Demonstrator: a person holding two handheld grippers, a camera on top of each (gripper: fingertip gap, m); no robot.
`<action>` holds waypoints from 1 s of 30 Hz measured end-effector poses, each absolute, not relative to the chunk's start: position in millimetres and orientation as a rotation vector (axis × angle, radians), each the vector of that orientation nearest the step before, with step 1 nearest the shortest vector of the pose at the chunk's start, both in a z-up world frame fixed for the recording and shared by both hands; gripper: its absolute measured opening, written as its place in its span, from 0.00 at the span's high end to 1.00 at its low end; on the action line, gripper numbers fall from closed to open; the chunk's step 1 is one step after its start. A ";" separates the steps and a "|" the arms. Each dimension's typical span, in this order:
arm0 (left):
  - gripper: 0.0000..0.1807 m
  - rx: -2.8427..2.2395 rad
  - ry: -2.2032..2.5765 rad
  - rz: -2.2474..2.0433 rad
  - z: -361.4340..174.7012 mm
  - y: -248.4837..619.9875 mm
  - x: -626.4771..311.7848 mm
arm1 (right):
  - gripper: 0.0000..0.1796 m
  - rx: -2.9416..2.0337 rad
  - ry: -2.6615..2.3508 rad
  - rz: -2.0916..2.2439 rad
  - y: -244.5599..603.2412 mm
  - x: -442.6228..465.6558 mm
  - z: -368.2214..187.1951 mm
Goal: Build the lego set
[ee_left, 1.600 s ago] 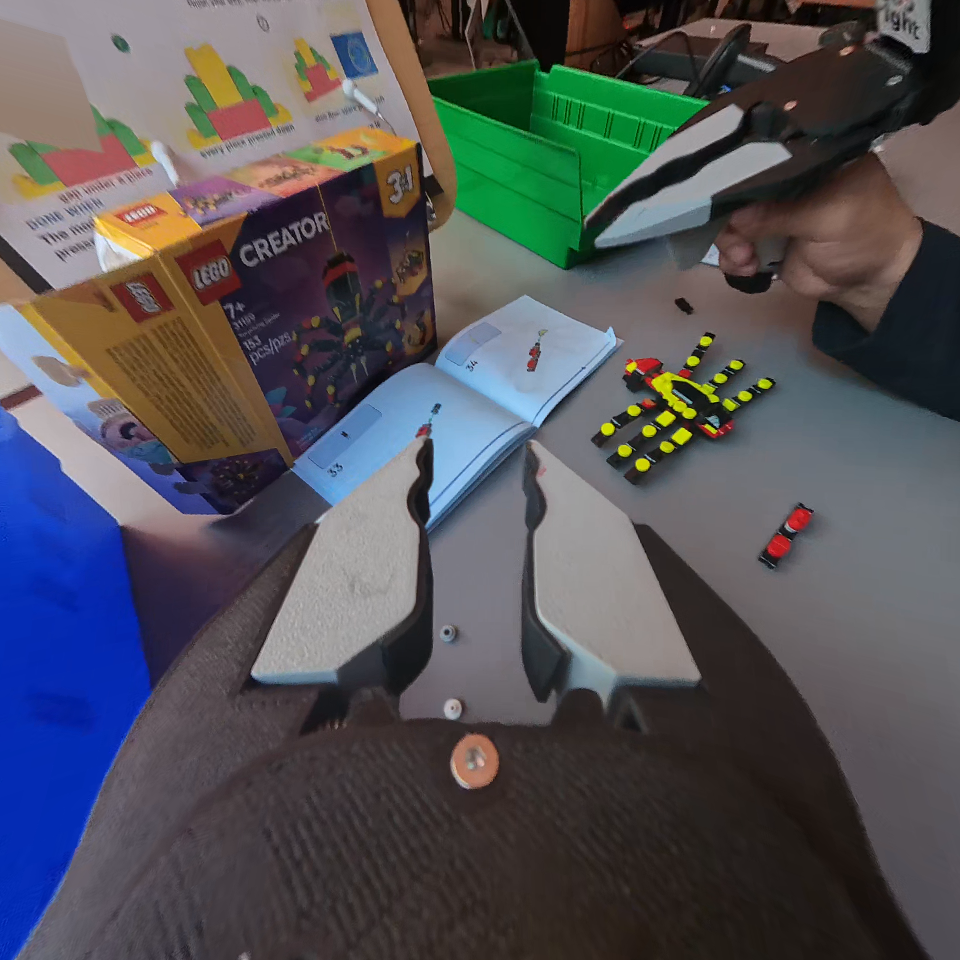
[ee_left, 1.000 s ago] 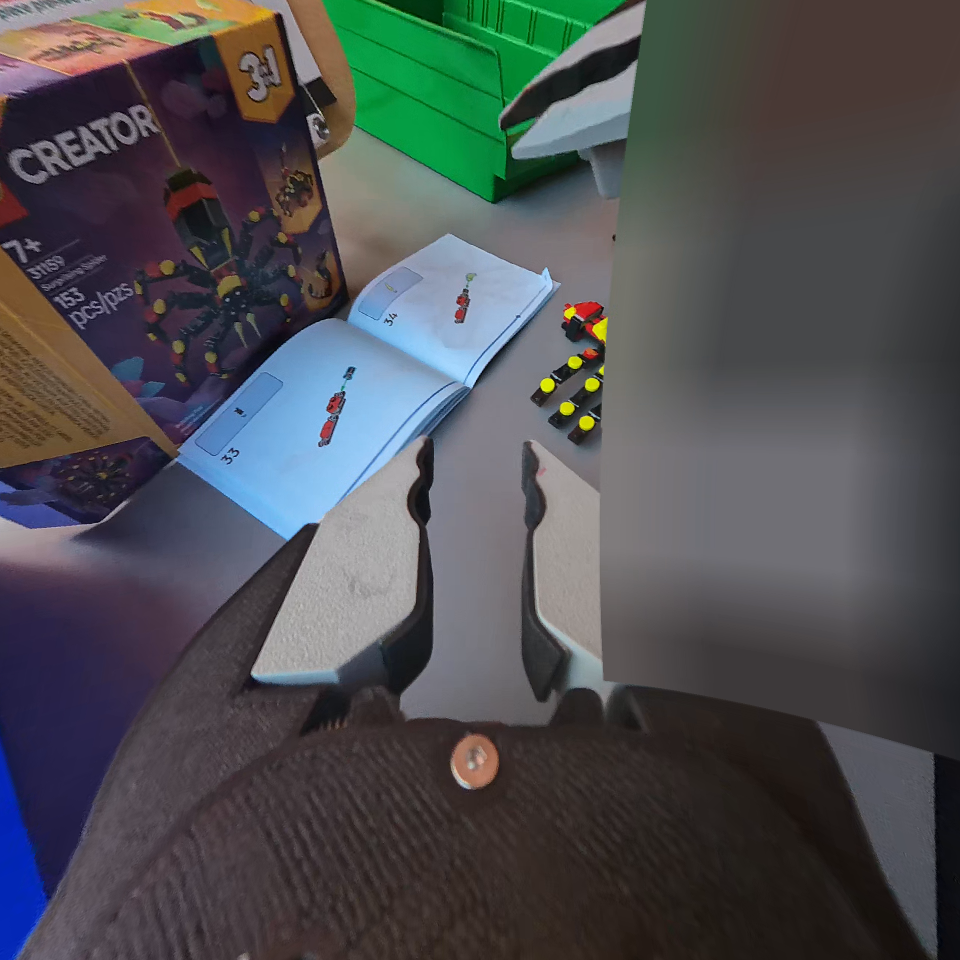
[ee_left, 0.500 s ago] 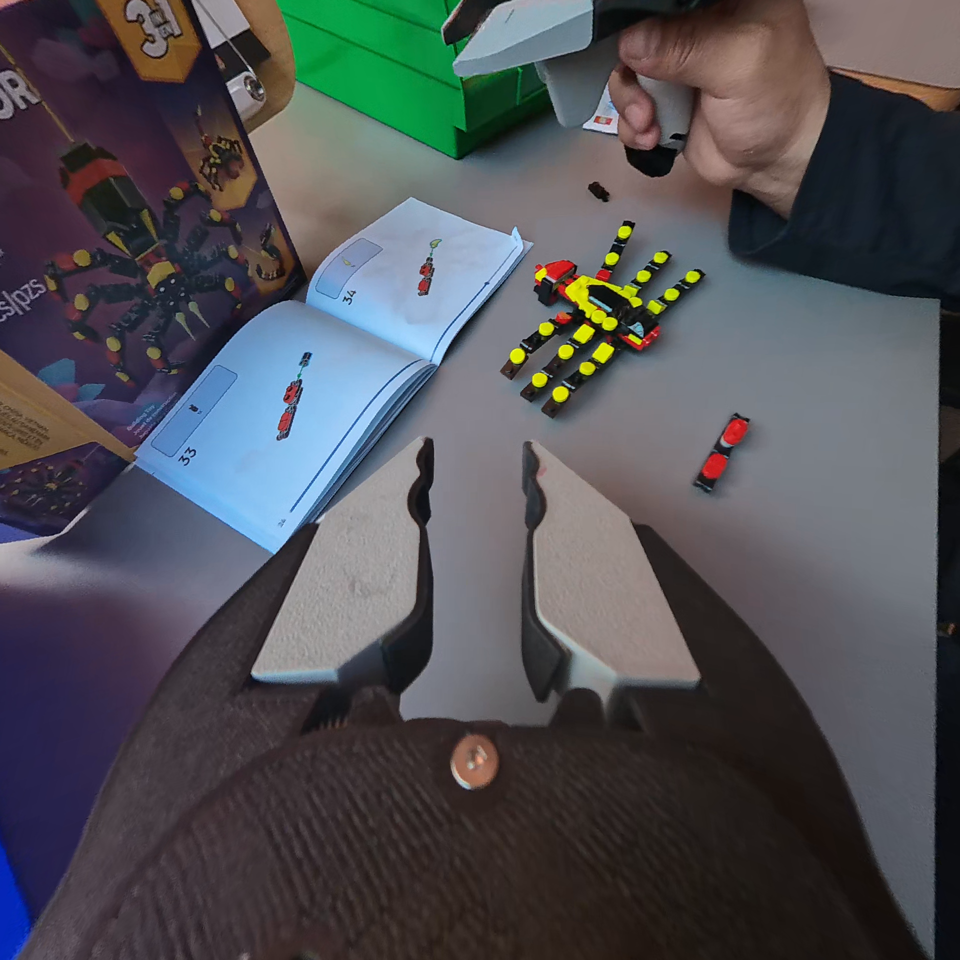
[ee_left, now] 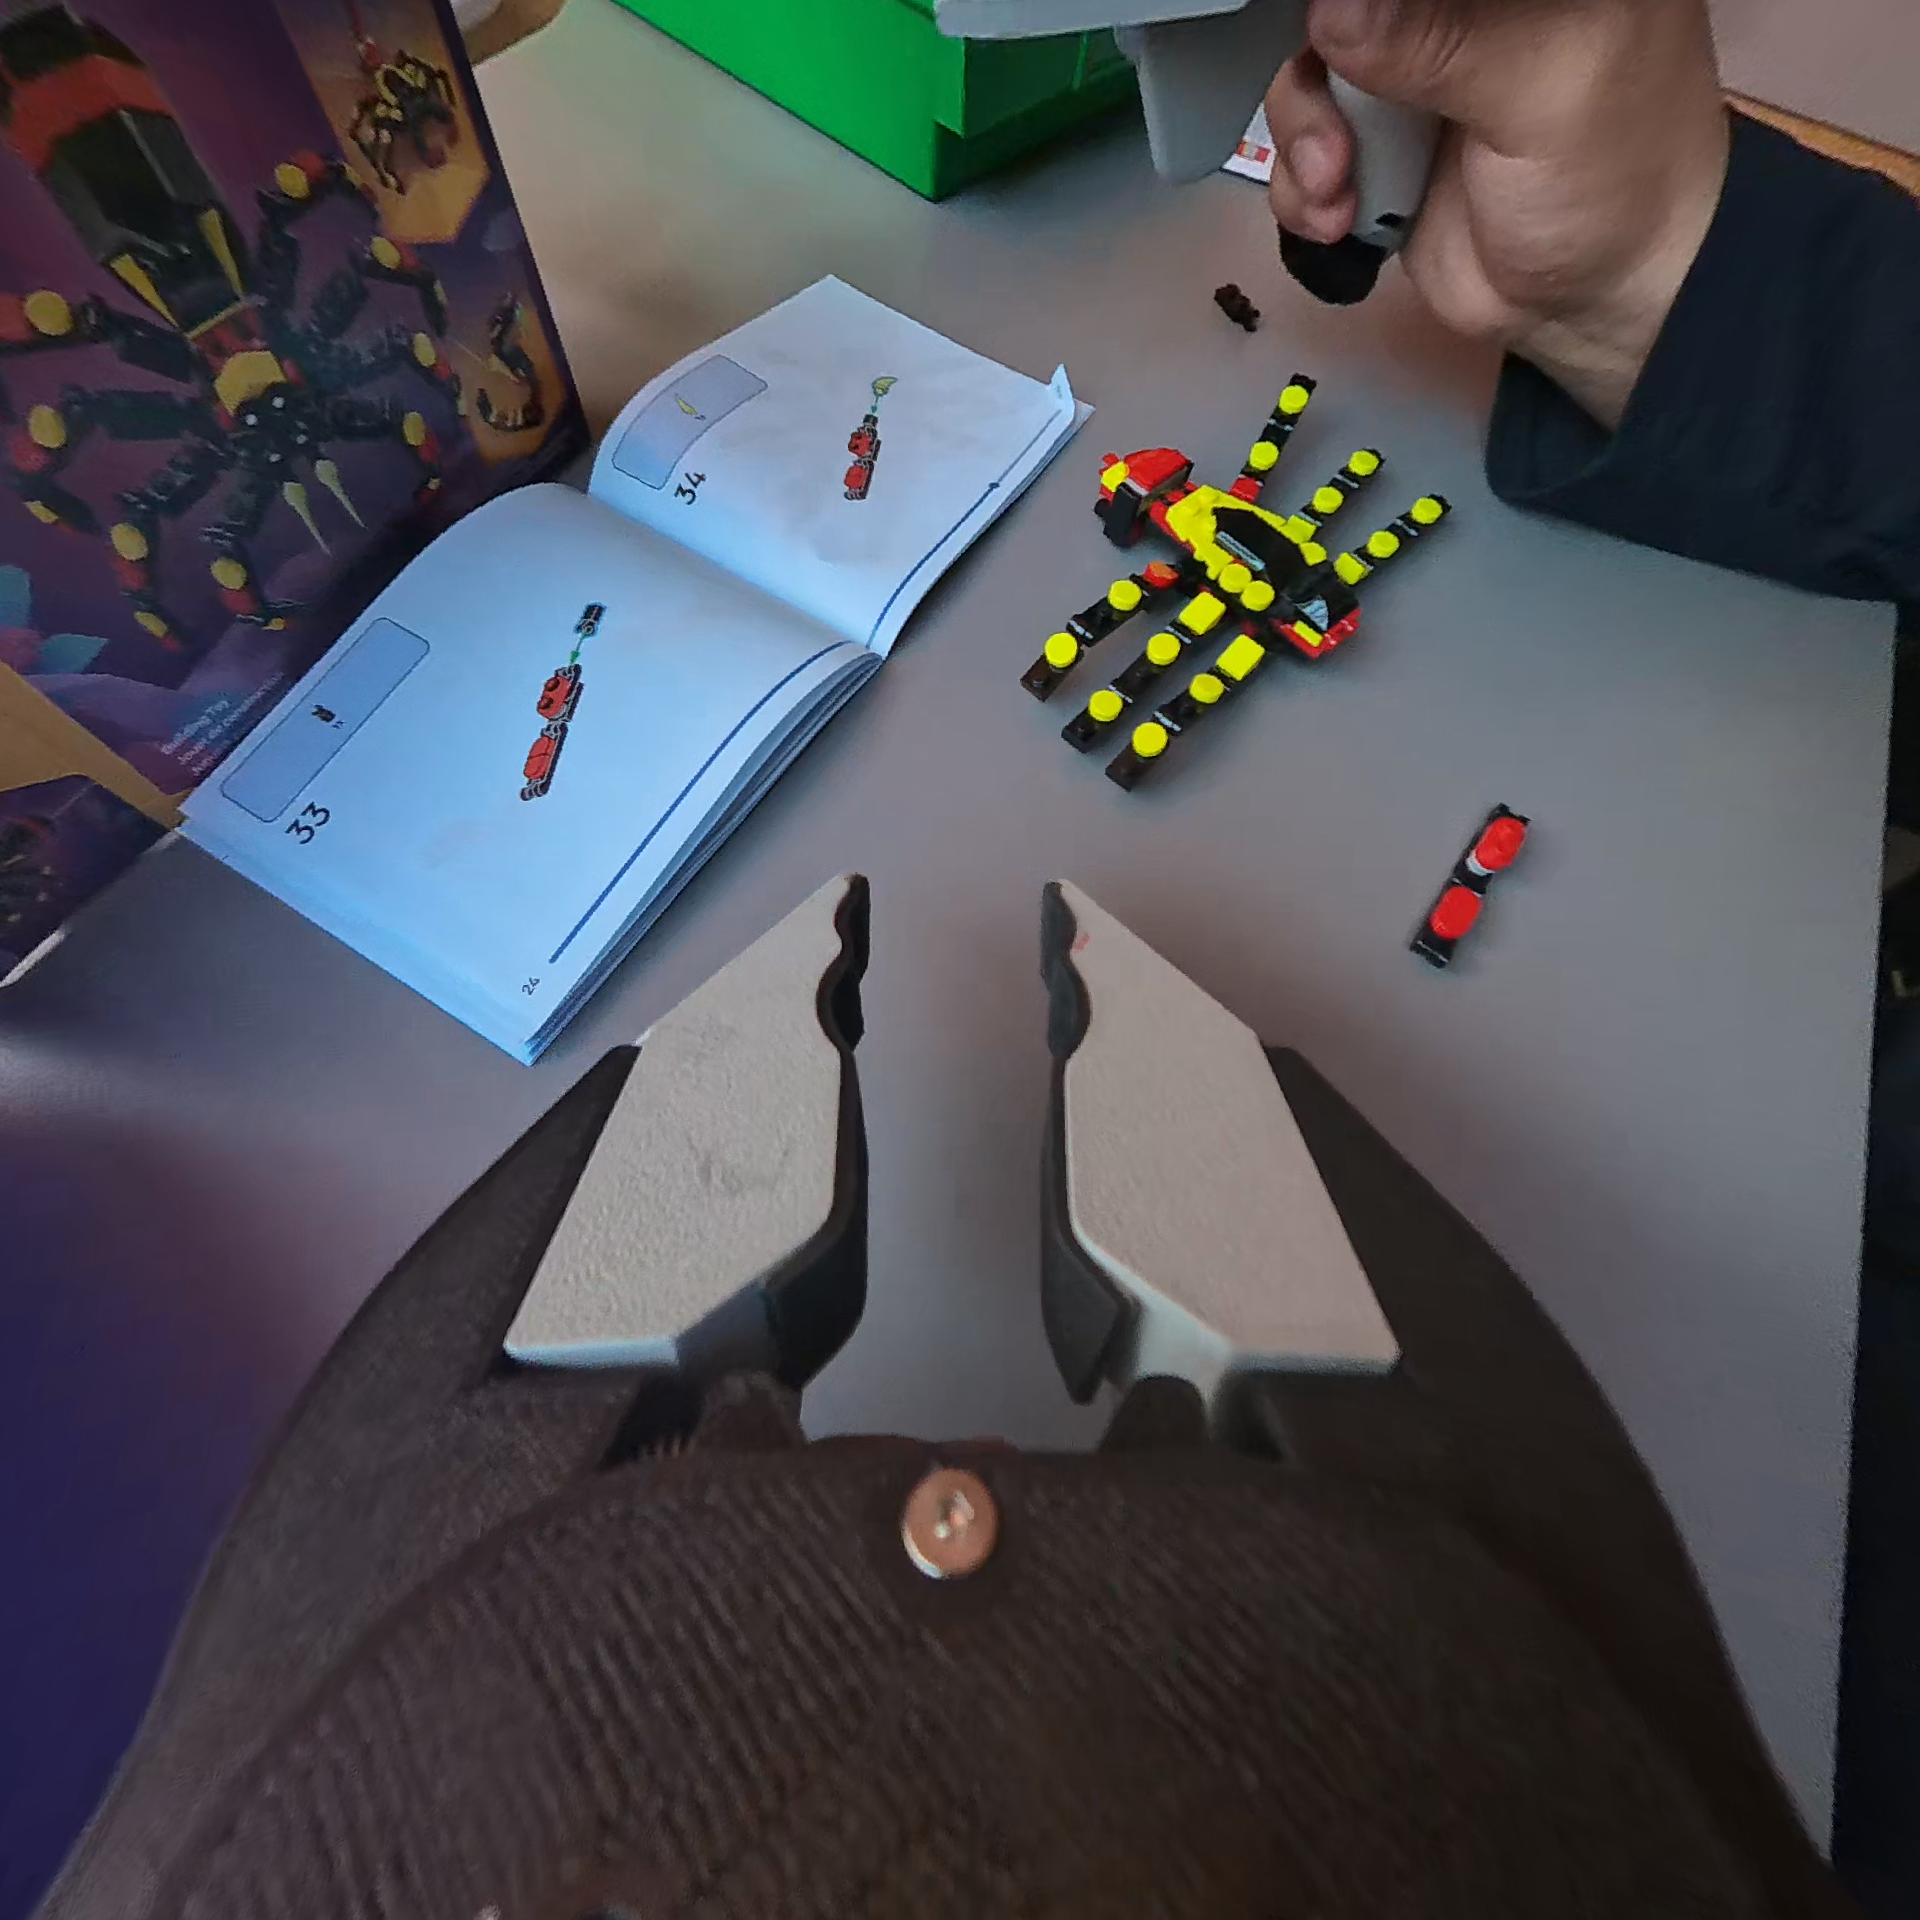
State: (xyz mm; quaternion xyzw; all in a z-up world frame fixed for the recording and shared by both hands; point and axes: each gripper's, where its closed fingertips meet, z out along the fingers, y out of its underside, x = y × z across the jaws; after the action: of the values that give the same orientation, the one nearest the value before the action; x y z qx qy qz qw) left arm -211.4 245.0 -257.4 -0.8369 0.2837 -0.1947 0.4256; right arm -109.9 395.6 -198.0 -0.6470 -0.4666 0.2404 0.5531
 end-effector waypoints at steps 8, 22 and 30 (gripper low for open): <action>0.83 -2.078 0.711 -0.467 -255.6 247.0 -213.1 | 0.83 -1.524 -1.082 0.647 391.3 -112.8 -193.8; 0.83 -2.075 0.736 -0.479 -256.3 243.1 -207.2 | 0.84 -1.520 -1.064 0.589 398.8 -105.6 -191.5; 0.83 -2.070 0.750 -0.475 -255.9 241.5 -205.4 | 0.84 -1.492 -0.936 0.570 412.7 -79.5 -167.8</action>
State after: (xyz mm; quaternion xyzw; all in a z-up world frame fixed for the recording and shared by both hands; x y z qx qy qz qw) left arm -205.4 241.5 -255.9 -0.8298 0.3005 -0.1905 0.4299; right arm -79.5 412.7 -167.8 -0.6439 -0.4041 0.2459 0.6014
